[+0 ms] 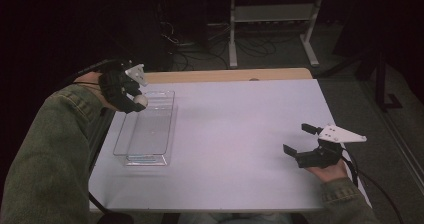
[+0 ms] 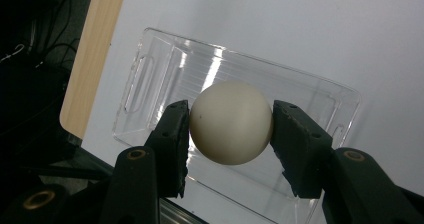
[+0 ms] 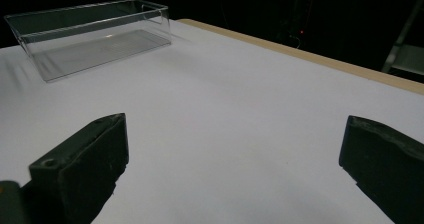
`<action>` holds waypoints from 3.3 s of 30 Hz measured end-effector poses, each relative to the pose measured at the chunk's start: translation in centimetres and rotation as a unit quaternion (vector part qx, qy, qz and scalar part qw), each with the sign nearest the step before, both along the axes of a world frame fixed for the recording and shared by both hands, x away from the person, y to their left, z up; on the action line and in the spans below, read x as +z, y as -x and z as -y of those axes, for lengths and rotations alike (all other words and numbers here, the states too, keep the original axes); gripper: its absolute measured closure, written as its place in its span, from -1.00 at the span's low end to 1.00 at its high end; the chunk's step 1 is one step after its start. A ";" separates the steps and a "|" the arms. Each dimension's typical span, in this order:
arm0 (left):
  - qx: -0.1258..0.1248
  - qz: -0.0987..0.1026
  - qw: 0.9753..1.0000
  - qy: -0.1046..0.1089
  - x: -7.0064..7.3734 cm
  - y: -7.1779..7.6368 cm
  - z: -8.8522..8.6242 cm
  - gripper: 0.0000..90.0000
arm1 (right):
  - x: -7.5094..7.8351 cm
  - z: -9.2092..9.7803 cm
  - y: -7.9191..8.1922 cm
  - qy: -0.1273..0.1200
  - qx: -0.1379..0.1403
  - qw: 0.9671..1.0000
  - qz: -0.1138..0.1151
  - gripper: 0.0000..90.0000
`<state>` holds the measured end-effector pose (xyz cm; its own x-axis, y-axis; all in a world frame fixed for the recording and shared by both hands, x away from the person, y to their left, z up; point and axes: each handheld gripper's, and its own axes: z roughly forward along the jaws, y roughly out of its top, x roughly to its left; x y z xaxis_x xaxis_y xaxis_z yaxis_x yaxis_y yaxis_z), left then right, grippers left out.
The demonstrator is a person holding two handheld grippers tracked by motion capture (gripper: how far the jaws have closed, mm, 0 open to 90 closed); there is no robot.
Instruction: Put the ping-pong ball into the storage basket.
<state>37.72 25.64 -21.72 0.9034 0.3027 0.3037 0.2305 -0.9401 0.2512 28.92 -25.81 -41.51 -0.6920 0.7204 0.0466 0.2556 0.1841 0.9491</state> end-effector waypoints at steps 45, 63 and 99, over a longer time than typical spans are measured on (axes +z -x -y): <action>-0.029 -0.035 0.999 -0.011 -4.3 0.1 1.3 0.12 | 0.0 0.0 0.0 0.002 0.001 1.000 -0.003 -1.00; -0.038 -0.050 0.998 -0.008 -6.6 0.3 1.5 0.12 | -0.1 -0.1 0.0 0.004 0.004 1.000 -0.004 -1.00; -0.035 -0.093 0.995 -0.009 -11.9 0.4 1.8 0.12 | -0.1 -0.1 0.0 0.006 0.005 1.000 -0.008 -1.00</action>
